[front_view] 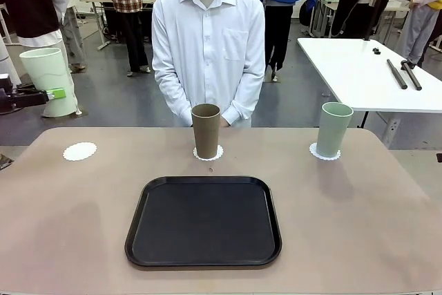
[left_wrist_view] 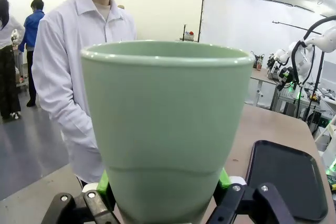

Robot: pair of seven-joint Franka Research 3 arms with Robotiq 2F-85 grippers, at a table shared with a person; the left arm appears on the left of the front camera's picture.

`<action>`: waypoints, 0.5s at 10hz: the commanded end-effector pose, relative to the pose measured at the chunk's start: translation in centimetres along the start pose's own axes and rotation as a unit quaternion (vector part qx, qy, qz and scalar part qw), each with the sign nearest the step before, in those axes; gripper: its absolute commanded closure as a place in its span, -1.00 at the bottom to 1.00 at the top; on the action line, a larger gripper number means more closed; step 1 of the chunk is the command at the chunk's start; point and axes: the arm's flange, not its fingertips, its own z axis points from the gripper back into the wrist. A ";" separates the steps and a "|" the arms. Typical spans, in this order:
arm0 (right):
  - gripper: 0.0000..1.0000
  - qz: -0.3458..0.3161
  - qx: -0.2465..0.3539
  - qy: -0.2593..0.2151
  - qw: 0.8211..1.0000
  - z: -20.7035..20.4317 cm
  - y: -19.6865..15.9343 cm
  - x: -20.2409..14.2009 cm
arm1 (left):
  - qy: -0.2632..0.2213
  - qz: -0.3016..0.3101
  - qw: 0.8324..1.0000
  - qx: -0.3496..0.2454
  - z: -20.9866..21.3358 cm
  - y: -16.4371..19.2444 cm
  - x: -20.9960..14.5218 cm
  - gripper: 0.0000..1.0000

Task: Place coasters on the table and set cups on them.
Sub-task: Take one Reusable plastic cup from the Flat Tray and place it on a coaster set by the human.

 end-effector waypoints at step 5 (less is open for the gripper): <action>-1.00 0.000 0.001 0.000 1.000 -0.1 0.1 0.0 | 0.027 -0.001 0.998 0.056 -1.1 2.2 -1.2 -0.68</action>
